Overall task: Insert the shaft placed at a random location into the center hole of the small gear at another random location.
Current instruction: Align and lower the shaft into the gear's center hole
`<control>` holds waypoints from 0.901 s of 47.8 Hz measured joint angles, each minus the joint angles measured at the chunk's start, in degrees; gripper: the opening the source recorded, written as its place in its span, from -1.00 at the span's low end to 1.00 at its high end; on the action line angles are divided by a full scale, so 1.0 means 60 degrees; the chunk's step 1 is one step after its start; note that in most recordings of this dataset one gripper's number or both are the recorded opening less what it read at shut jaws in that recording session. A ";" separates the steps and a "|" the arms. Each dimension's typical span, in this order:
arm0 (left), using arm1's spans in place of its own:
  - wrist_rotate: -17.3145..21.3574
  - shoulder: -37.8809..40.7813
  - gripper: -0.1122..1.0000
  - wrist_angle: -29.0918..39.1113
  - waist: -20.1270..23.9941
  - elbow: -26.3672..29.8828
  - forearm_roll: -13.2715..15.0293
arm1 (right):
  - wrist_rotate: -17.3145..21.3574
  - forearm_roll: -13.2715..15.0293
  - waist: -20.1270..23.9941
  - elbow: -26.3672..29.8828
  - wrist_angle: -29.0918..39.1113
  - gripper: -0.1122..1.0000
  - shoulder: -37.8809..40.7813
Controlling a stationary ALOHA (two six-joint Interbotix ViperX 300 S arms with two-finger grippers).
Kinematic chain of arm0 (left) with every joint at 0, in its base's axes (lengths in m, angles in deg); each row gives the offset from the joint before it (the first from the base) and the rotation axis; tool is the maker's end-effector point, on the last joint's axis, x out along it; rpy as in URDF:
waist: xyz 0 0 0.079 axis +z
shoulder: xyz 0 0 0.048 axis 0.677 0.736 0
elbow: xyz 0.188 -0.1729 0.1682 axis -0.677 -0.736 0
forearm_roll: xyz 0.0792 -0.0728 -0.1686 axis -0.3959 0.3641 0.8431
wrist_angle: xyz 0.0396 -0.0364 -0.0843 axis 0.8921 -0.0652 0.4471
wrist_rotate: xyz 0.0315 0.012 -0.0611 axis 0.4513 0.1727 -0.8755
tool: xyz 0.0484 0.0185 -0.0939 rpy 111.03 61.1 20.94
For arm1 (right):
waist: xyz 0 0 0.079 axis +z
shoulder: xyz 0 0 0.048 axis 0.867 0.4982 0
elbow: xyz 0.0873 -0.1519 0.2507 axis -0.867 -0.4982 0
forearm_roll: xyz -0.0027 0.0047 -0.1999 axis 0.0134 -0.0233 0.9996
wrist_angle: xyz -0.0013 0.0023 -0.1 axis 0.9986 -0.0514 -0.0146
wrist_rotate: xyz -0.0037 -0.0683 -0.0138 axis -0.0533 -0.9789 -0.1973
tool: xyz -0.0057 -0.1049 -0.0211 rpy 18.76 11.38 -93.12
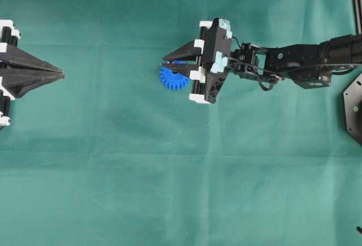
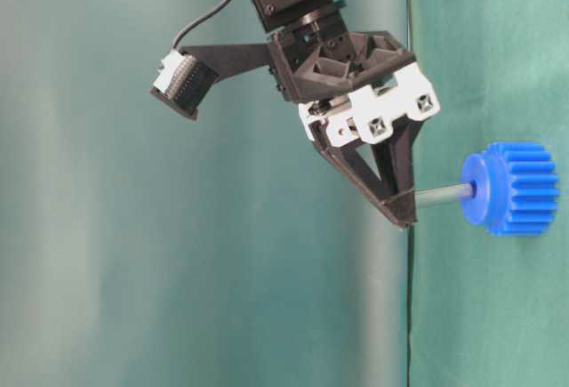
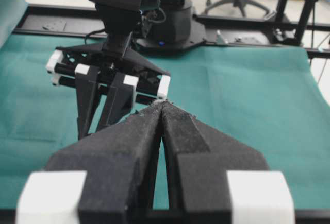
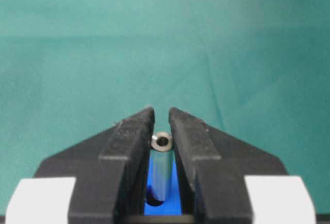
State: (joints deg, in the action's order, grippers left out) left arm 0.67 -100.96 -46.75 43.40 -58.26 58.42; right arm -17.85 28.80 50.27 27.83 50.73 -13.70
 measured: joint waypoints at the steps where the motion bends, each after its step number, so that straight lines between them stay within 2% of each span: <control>1: 0.0000 0.0000 -0.81 0.0000 0.0000 0.0000 0.0000 | 0.0000 0.0015 0.0000 -0.0015 0.0015 -0.55 -0.0044; 18: 0.0000 0.0000 -0.81 0.0015 -0.0015 0.0000 0.0000 | -0.0044 0.0029 0.0015 -0.0234 0.0029 -0.55 -0.0923; 33: 0.0000 0.0000 -0.81 0.0015 0.0000 0.0000 0.0000 | -0.0059 0.0029 0.0146 -0.0264 0.0015 -0.55 -0.0908; 43: 0.0000 0.0000 -0.81 0.0015 0.0000 0.0000 -0.0015 | -0.0059 0.0000 0.0146 -0.0264 -0.0278 -0.55 -0.0337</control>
State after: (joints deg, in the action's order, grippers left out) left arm 0.67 -100.96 -46.66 43.40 -58.26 58.33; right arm -18.20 28.80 51.15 26.25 49.06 -15.72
